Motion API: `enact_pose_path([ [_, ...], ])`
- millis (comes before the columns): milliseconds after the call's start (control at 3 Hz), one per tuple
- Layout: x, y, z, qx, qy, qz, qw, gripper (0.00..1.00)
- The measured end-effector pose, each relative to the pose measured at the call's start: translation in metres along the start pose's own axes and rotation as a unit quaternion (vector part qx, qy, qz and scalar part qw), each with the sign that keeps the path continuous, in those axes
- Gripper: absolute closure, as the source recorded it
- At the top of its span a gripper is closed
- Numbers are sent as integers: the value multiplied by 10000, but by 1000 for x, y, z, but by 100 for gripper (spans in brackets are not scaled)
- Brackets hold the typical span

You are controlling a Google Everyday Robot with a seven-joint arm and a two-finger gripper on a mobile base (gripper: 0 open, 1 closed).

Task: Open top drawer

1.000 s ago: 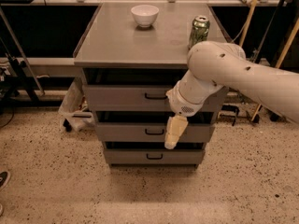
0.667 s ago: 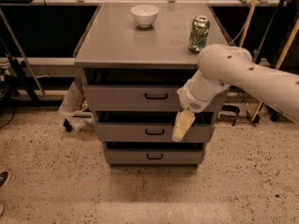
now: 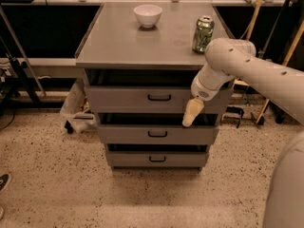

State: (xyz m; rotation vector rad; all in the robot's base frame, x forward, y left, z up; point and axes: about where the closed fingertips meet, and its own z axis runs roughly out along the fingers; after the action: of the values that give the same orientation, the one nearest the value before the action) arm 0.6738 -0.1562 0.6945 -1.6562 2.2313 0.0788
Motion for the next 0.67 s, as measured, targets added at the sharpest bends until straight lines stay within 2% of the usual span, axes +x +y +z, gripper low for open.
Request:
enact_pose_path([
  [667, 0, -4, 1, 23, 26, 5, 10000, 0],
])
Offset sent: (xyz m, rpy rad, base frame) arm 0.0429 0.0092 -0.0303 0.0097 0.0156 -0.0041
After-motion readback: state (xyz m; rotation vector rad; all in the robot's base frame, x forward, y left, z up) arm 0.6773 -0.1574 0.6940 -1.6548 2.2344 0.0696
